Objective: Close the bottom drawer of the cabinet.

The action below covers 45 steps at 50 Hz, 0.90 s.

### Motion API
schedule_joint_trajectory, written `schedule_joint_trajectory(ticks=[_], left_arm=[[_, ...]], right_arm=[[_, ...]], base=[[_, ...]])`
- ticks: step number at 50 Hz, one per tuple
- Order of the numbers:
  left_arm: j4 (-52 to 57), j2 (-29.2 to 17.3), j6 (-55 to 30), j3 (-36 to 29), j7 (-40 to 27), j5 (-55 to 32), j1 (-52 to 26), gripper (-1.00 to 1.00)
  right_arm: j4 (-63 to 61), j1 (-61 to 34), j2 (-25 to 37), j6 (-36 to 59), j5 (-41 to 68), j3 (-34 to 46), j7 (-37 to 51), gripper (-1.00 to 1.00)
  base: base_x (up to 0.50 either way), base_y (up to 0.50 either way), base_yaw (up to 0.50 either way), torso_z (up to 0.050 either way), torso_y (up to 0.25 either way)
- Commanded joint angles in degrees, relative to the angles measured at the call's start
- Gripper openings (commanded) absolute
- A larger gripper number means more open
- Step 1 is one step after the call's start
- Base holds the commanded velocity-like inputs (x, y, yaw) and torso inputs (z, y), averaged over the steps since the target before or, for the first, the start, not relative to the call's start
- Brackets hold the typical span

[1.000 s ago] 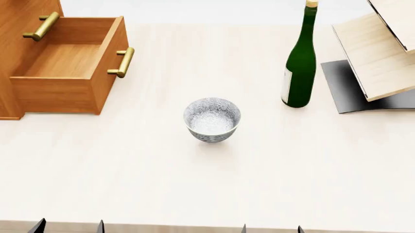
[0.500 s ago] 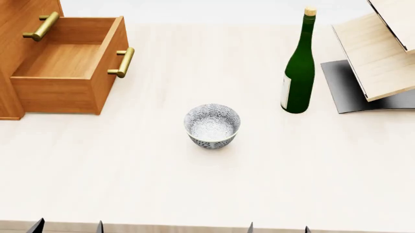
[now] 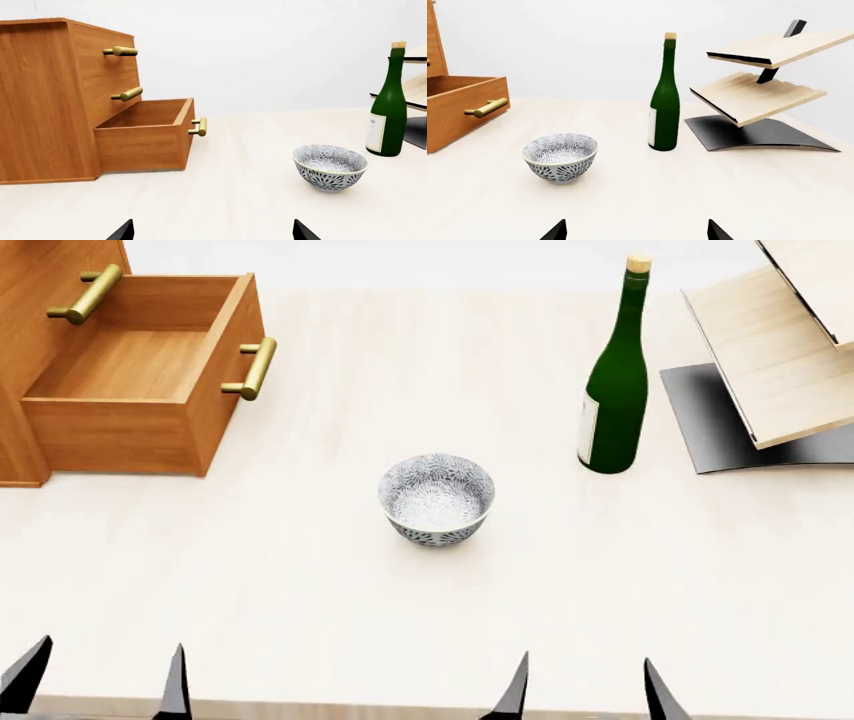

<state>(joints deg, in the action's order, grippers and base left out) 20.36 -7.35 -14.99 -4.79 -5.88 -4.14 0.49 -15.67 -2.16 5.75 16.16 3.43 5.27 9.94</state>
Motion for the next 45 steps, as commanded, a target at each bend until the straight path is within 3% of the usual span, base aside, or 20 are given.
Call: schedule_joint_trajectory(ticks=[1,29,45], left_arm=[[10.5,-1.5,-9.0,-0.1,-1.4,-0.5,-1.8,1.00],[18.9,-3.3,-15.6,-0.8,-3.3,-1.2,-3.9,1.00],[18.1,-3.7,-15.1,-1.1,-3.9,-1.6,-3.8,1.00]], right_arm=[[-10.8,-2.3,1.0,10.5,0.3,1.5,1.3,1.00],[-16.5,-5.3,2.2,14.8,3.1,1.3,2.6,1.00],[-15.6,-5.0,2.5,13.4,4.3,1.4,3.4,1.00]], base=[[0.00,0.00,0.00,0.000,0.000],[0.00,0.01,0.00,0.000,0.000],[0.00,0.49,0.00,0.000,0.000]])
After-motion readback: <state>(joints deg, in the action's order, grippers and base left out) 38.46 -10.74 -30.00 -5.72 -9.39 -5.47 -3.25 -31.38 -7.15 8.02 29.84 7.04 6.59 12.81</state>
